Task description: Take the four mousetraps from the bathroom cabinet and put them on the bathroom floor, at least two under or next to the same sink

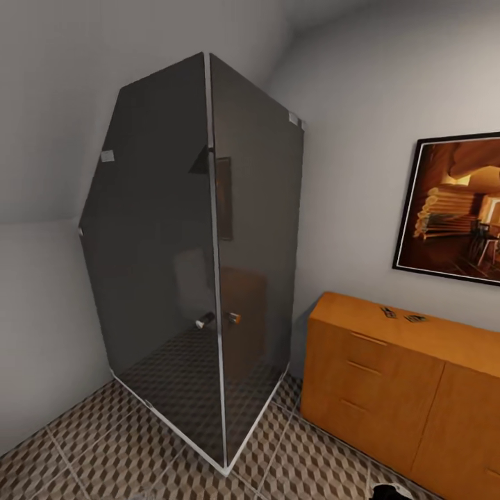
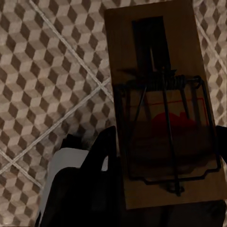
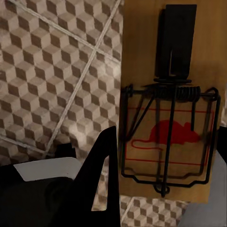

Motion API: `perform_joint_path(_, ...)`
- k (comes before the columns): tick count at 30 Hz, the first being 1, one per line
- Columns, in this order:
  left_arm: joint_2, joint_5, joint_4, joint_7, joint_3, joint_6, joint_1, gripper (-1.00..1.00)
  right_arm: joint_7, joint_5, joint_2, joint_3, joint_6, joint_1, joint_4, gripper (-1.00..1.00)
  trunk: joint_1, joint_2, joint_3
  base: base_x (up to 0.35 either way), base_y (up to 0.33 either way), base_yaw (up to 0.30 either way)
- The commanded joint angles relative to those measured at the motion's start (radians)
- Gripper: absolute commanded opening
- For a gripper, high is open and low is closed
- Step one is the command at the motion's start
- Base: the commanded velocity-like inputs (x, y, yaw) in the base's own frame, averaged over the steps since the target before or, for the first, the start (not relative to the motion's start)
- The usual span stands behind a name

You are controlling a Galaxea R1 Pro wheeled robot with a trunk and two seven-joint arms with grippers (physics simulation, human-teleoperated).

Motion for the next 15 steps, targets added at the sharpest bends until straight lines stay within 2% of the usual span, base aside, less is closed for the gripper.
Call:
perform_joint_path(1, 0.001, 0.006, 0.002, 0.011, 0.0, -0.002, 0.002, -1.0, 0.005, 0.016, -0.002, -0.008, 0.001, 0.0, 0.002, -1.0, 0.0, -0.001, -0.001, 0.0, 0.0, 0.275)
perform_joint_path(6, 0.003, 0.014, 0.002, 0.083, 0.001, -0.01, 0.018, -1.0, 0.029, 0.037, -0.011, -0.008, 0.001, 0.007, 0.002, -1.0, 0.0, -0.001, -0.004, 0.0, 0.0, 0.264)
perform_joint_path(15, 0.023, 0.018, 0.002, 0.108, 0.004, -0.012, 0.037, -1.0, 0.037, 0.049, -0.022, -0.005, 0.001, 0.026, 0.003, -1.0, 0.0, -0.001, -0.013, 0.0, 0.0, 0.243)
